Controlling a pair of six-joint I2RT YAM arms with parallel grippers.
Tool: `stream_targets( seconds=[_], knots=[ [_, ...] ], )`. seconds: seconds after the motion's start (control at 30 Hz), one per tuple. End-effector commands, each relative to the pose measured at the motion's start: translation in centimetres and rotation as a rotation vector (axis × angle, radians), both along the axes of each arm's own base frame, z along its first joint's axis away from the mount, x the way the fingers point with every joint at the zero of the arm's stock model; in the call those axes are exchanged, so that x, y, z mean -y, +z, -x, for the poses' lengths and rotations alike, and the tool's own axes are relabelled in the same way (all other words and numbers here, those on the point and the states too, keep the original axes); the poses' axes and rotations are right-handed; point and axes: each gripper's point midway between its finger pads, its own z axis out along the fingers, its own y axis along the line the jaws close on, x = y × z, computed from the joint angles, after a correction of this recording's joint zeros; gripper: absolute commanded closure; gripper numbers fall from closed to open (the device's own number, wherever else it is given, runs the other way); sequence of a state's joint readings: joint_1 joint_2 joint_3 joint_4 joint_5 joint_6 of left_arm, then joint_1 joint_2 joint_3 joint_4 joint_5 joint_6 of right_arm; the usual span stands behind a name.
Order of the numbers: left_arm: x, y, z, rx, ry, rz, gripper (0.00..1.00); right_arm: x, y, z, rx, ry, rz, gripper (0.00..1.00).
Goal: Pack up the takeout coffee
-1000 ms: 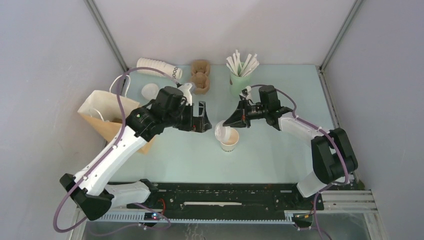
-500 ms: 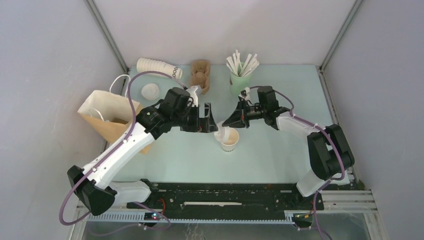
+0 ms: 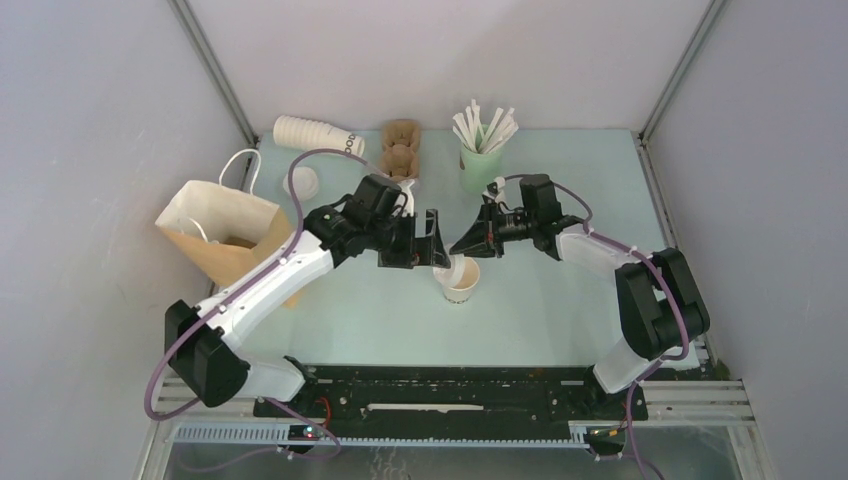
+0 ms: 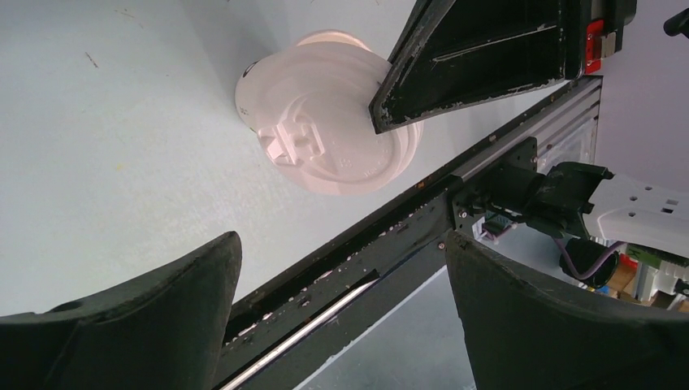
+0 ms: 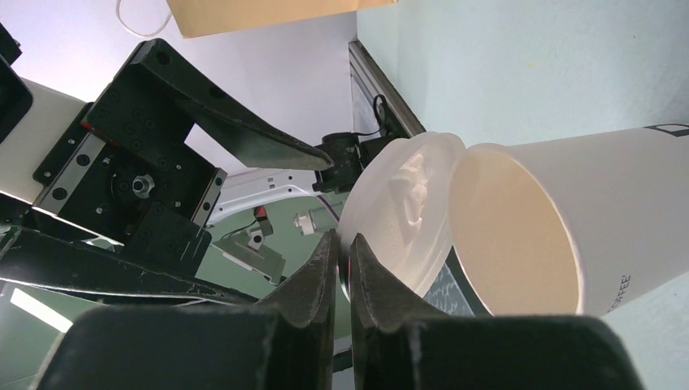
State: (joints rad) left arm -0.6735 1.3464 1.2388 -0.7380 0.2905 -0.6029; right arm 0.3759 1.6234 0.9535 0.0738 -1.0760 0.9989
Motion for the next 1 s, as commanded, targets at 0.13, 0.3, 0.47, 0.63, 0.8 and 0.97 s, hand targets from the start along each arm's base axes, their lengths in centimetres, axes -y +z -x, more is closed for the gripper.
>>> stream_targets(
  seconds=[0.13, 0.3, 0.47, 0.63, 0.8, 0.97],
  knots=[
    [0.9, -1.3, 0.1, -0.051, -0.014, 0.039, 0.05, 1.0, -0.2, 0.0, 0.034, 0.000, -0.004, 0.82],
    [1.0, -2.3, 0.1, -0.093, -0.016, 0.046, 0.09, 1.3, -0.6, 0.1, 0.037, -0.005, 0.015, 0.78],
    [1.3, -3.2, 0.2, -0.138, -0.022, 0.045, 0.13, 1.7, -1.2, -0.2, 0.048, -0.014, 0.035, 0.75],
    [1.7, -3.7, 0.1, -0.164, -0.029, 0.058, 0.15, 2.1, -1.7, -0.2, 0.029, -0.023, 0.055, 0.74],
    [1.8, -4.1, -0.2, -0.180, -0.026, 0.072, 0.15, 2.7, -2.0, -0.1, 0.040, -0.030, 0.075, 0.73],
    [2.0, -4.4, -0.3, -0.199, -0.022, 0.088, 0.15, 3.6, -2.4, 0.1, 0.052, -0.036, 0.105, 0.68]
  ],
)
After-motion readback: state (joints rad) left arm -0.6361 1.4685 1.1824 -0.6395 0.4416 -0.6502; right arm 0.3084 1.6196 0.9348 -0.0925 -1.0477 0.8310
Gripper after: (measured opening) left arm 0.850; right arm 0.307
